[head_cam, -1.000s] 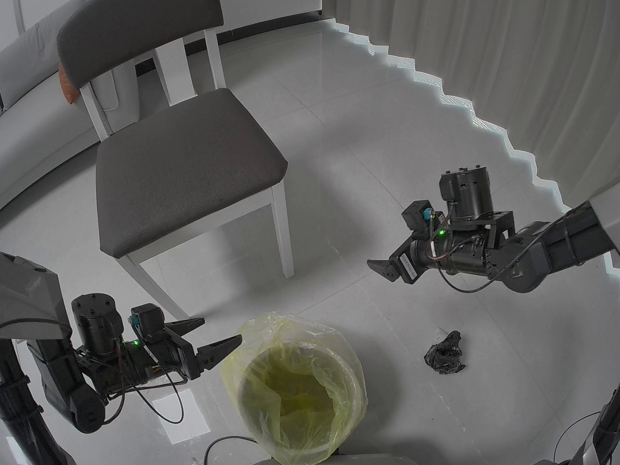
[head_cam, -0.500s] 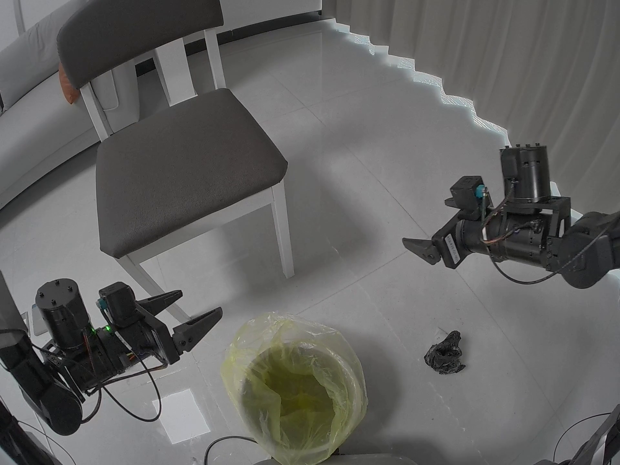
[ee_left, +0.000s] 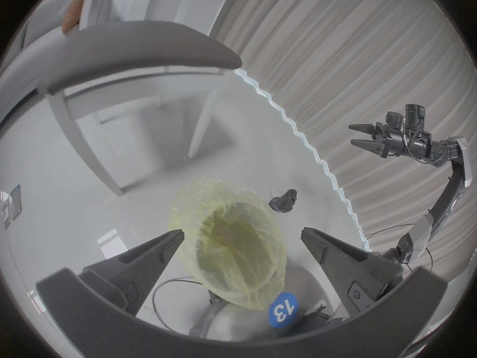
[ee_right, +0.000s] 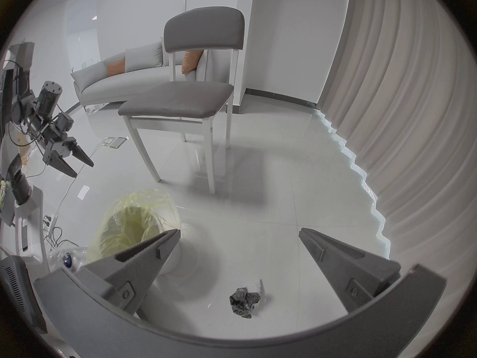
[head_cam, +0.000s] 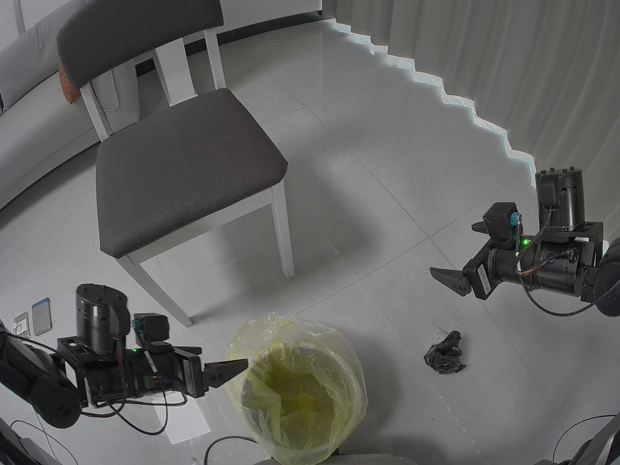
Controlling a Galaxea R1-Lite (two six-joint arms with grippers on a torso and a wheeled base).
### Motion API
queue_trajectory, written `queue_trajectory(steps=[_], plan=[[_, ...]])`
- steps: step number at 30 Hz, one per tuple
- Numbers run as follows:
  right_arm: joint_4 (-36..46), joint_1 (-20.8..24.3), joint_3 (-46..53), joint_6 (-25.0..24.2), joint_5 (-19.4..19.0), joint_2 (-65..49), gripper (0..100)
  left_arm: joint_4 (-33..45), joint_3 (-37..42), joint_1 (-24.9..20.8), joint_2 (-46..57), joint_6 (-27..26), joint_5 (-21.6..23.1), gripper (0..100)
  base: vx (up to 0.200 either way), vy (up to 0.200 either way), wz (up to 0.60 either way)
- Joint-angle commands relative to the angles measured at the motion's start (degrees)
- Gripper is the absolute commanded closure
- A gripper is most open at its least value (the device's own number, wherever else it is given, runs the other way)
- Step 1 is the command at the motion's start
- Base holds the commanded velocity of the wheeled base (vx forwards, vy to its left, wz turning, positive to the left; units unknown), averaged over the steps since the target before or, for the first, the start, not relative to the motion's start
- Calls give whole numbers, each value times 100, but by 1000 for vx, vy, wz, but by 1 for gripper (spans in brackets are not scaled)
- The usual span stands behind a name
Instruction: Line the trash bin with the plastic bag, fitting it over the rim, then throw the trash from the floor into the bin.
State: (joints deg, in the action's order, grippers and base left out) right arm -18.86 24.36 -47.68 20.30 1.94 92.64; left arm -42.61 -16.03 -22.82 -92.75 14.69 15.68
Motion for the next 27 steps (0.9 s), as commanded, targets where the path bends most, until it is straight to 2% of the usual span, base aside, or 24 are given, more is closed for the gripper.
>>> queue_trajectory(steps=[1, 2, 3, 7, 11, 15, 18, 27], plan=[[-13, -19, 400, 9, 17, -176, 0, -195, -1280, -961, -1738, 526, -478, 0, 0, 0, 0], [-13, -19, 400, 9, 17, -176, 0, -195, -1280, -961, -1738, 526, -478, 0, 0, 0, 0], [-13, -27, 400, 9, 17, -185, 0, -600, -1385, -1119, -2283, 544, -513, 0, 0, 0, 0], [-13, -54, 400, 9, 8, -185, 0, -1312, -1429, -1198, -3100, 526, -487, 0, 0, 0, 0], [-13, -63, 400, 1, -9, -149, 0, -1619, -1623, -1198, -3821, 526, -443, 0, 0, 0, 0], [-13, -63, 400, 1, -9, -141, 0, -1663, -1746, -1198, -4234, 509, -328, 0, 0, 0, 0], [-13, -98, 356, 9, -9, -123, 0, -1602, -1825, -1242, -4199, 509, 85, 0, 0, 0, 0], [-13, -282, 294, 9, -80, -237, 0, -960, -1570, -1418, -3777, 438, 111, 0, 0, 0, 0]])
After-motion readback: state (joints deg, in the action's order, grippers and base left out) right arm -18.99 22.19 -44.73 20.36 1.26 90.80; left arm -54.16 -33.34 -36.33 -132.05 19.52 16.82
